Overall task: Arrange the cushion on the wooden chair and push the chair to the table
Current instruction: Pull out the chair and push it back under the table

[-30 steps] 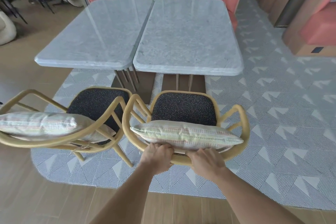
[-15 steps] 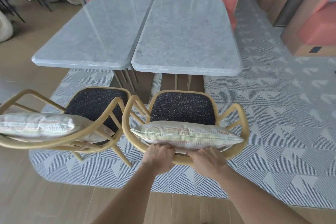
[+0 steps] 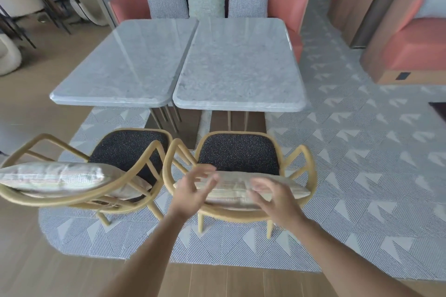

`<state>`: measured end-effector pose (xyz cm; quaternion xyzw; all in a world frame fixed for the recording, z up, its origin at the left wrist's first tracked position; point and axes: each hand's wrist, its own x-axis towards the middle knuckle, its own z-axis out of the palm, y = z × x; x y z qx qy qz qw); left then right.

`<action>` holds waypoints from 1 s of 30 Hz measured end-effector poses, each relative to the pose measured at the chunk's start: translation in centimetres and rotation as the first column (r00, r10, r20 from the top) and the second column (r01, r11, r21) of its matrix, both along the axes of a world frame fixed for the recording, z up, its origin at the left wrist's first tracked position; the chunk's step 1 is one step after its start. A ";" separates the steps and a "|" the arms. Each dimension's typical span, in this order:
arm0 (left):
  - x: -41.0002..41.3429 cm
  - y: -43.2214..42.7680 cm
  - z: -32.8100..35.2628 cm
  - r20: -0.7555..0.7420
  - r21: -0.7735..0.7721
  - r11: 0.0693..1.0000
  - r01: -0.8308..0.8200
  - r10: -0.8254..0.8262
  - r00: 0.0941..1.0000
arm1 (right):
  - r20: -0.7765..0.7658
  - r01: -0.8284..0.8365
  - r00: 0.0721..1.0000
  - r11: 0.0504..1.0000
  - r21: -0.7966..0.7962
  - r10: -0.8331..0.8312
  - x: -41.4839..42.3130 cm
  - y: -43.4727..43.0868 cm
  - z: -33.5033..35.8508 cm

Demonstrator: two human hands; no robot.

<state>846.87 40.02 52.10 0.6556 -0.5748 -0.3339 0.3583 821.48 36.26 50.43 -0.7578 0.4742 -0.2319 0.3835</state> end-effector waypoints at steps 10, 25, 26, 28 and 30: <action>-7.8 -0.1 28.1 -0.454 -0.672 0.741 -0.006 -0.406 0.793 | 0.669 0.296 0.743 0.889 -0.348 0.015 -7.9 4.9 31.8; -41.9 5.7 41.4 -0.147 -0.893 0.319 0.316 -0.873 0.465 | 0.580 0.533 0.810 0.516 -0.671 -0.083 -38.9 22.2 42.0; -45.2 6.2 41.2 -0.141 -0.896 0.304 0.323 -0.886 0.442 | 0.595 0.557 0.798 0.499 -0.664 -0.100 -41.6 23.4 42.0; -51.3 7.5 40.6 -0.142 -0.896 0.288 0.338 -0.907 0.396 | 0.609 0.589 0.782 0.473 -0.655 -0.131 -46.6 25.5 41.7; -57.0 8.5 40.2 -0.160 -0.889 0.285 0.358 -0.926 0.341 | 0.599 0.597 0.785 0.454 -0.661 -0.159 -51.4 27.2 41.4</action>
